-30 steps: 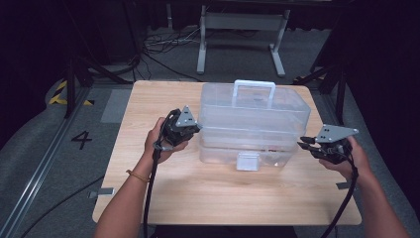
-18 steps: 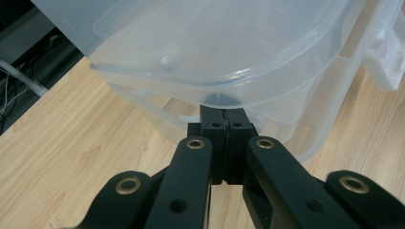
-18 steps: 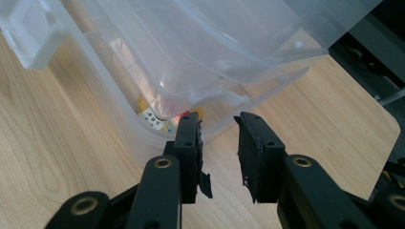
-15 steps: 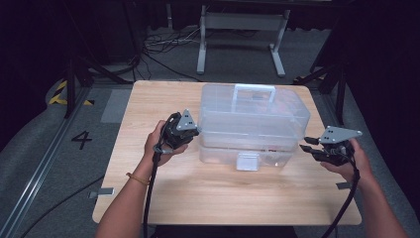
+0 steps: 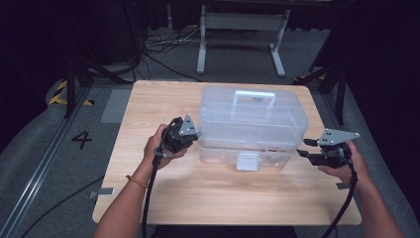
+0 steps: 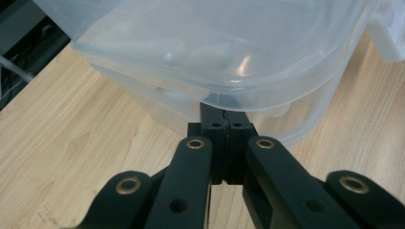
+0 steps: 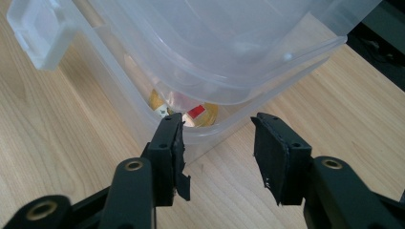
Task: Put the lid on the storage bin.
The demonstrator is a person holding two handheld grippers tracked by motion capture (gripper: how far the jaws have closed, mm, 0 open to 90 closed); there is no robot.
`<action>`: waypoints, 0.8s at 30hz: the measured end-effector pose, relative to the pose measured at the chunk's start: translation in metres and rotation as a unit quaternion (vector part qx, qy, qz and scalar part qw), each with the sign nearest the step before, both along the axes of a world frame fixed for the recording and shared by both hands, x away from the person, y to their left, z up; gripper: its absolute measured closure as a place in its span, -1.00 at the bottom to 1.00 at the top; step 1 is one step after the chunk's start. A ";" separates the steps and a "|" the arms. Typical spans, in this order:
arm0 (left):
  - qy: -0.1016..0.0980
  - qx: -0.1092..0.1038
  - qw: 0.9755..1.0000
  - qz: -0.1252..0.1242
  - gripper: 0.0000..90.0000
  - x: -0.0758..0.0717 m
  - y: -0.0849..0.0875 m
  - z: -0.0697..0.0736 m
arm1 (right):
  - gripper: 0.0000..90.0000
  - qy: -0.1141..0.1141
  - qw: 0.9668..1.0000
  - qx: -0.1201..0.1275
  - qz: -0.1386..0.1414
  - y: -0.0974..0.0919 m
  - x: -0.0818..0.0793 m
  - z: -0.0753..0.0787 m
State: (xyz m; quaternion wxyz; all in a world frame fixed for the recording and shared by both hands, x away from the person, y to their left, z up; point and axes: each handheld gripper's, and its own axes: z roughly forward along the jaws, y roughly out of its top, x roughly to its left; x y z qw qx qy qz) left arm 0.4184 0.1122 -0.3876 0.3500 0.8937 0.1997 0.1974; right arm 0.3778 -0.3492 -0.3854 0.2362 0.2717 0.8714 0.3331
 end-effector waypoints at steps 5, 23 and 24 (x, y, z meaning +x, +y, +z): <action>0.001 -0.001 1.000 0.004 1.00 -0.001 0.002 -0.003 | 0.06 0.006 1.000 0.005 0.002 0.002 0.000 -0.003; 0.004 0.014 1.000 0.017 1.00 -0.002 0.007 -0.012 | -0.22 0.012 1.000 0.018 -0.007 0.011 -0.001 -0.011; 0.004 0.014 1.000 0.017 1.00 -0.002 0.007 -0.012 | -0.22 0.012 1.000 0.018 -0.007 0.011 -0.001 -0.011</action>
